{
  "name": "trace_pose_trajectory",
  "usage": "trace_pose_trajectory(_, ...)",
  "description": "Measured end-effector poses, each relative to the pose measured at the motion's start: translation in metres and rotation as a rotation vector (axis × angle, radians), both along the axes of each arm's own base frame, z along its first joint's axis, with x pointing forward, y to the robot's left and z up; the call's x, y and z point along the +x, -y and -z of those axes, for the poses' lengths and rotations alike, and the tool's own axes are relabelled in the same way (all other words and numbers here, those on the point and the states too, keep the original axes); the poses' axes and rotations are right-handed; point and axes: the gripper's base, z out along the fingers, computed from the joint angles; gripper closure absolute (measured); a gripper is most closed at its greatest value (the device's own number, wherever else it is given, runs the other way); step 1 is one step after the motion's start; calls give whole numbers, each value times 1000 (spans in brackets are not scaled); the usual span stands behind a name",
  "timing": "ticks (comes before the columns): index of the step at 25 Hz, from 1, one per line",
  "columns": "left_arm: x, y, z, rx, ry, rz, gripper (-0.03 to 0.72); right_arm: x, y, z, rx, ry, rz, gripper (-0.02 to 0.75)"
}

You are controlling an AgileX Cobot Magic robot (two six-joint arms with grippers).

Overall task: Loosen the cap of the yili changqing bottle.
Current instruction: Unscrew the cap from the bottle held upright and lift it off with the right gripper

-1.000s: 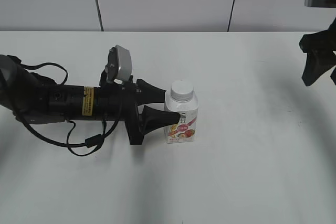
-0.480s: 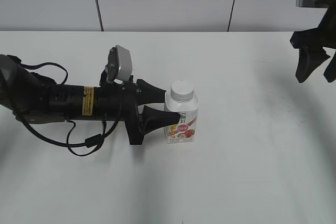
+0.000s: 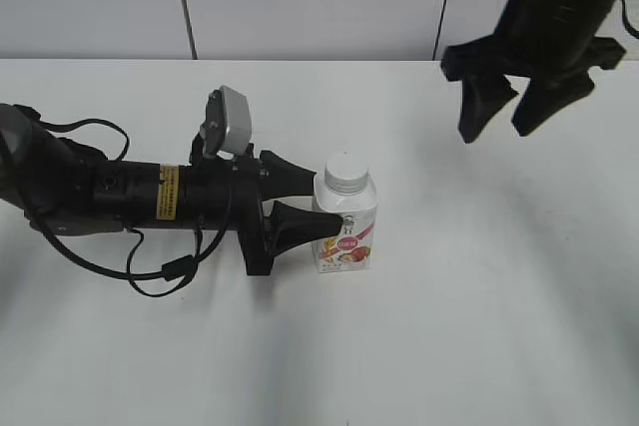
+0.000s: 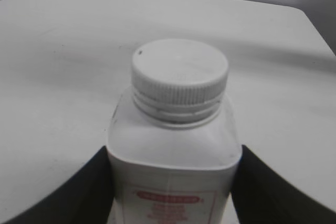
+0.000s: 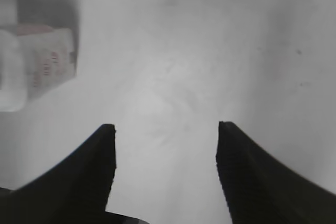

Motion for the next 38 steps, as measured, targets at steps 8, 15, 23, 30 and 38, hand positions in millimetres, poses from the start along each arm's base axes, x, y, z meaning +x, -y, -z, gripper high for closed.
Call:
trace_pose_trajectory(8,0,0,0,2,1,-1,276,5,-58,-12,48,56,-63,258)
trace_pose_trajectory(15,0,0,0,2,1,0,276,0,-86,8,78,-16,-93,258)
trace_pose_trajectory(23,0,0,0,2,1,0,276,-1,-91,12,120,-57,-78,258)
trace_pose_trajectory(30,0,0,0,2,1,0,276,-1,-92,14,120,-60,-76,258)
trace_pose_trajectory(38,0,0,0,2,1,1,276,-3,-113,37,36,-66,-132,258)
